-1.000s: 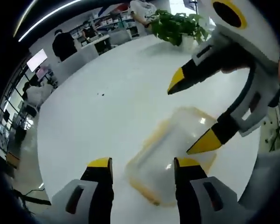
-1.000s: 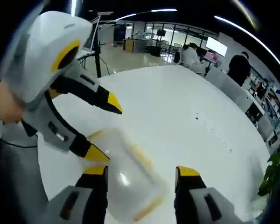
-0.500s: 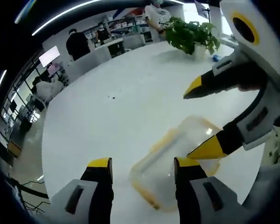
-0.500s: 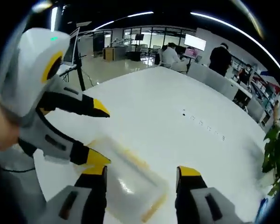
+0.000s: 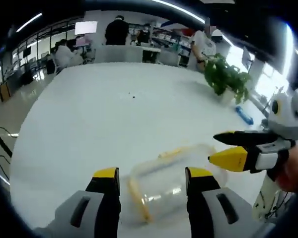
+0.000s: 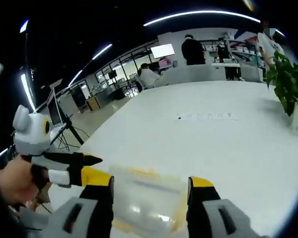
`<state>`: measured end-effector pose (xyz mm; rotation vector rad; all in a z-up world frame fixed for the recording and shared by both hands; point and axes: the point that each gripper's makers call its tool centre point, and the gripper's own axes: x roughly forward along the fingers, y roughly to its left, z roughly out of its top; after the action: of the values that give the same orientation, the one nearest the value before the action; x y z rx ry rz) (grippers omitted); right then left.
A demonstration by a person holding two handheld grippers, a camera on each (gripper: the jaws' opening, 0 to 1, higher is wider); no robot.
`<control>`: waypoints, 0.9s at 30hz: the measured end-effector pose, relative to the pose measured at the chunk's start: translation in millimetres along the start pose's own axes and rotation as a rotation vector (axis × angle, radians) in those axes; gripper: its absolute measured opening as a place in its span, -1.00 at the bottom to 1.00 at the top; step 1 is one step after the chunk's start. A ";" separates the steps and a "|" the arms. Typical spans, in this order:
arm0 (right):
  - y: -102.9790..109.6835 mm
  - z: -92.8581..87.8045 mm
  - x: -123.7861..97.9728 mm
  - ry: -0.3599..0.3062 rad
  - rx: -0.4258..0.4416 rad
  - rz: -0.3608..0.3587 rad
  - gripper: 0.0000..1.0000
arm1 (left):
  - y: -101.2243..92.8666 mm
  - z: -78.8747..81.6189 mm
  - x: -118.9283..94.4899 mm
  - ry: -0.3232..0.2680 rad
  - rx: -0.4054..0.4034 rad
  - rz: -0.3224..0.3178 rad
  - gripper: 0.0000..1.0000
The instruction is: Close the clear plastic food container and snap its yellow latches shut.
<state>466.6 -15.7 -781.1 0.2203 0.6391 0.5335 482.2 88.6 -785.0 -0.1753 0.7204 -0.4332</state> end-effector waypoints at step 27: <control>-15.4 -38.6 7.7 0.074 -0.052 -0.084 0.06 | 0.9 -41.2 13.2 0.064 -0.172 -0.019 -0.08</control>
<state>454.1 -23.2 -820.8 0.1247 0.7030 0.4781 463.7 83.4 -823.8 -0.3312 0.8196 -0.3960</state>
